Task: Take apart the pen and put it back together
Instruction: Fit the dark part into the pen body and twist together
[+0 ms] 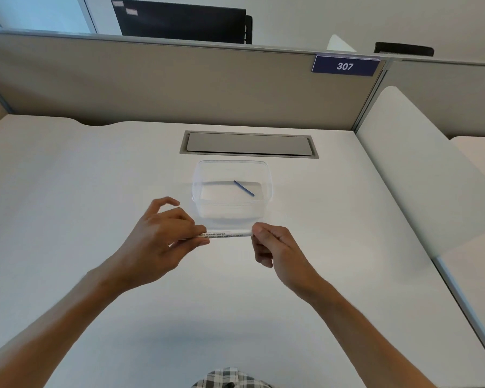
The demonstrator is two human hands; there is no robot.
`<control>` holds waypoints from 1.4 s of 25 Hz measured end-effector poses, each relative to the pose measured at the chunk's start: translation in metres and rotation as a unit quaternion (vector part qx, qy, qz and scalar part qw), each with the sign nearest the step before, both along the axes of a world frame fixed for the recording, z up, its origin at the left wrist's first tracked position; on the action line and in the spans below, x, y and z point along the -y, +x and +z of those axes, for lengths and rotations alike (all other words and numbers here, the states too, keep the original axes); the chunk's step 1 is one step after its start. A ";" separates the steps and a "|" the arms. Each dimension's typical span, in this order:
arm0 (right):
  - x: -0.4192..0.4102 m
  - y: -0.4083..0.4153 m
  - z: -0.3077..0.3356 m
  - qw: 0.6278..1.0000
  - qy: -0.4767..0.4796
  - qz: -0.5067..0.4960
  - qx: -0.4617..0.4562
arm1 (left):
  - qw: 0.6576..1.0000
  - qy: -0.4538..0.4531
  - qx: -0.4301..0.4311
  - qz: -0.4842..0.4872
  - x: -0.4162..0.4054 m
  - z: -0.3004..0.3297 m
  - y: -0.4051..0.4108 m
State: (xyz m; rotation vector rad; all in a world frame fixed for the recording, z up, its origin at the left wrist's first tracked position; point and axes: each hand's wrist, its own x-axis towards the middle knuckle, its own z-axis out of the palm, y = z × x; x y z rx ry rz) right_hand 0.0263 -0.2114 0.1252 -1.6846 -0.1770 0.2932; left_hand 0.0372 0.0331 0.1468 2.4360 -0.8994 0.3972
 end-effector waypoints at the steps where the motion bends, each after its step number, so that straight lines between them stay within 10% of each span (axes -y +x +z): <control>1: 0.001 0.003 0.001 0.999 0.003 0.006 -0.045 | 0.996 0.059 0.065 -0.009 0.000 0.000 0.001; 4: 0.003 0.004 -0.002 0.998 -0.001 0.012 -0.065 | 0.993 0.088 0.079 -0.017 -0.002 0.000 0.001; 13: 0.006 -0.002 -0.001 0.947 -0.203 -0.042 0.245 | 0.953 -0.140 -0.269 0.025 0.000 0.001 -0.001; 20: -0.001 -0.008 0.004 0.982 -0.079 -0.032 0.170 | 0.956 -0.160 -0.247 0.013 0.002 0.001 -0.003; 28: -0.003 0.002 0.003 0.998 0.039 -0.020 -0.034 | 0.980 0.079 0.180 0.006 -0.001 -0.004 0.001; 35: 0.003 -0.004 -0.007 0.963 -0.186 -0.053 0.188 | 0.991 -0.063 -0.118 0.024 -0.001 -0.008 0.001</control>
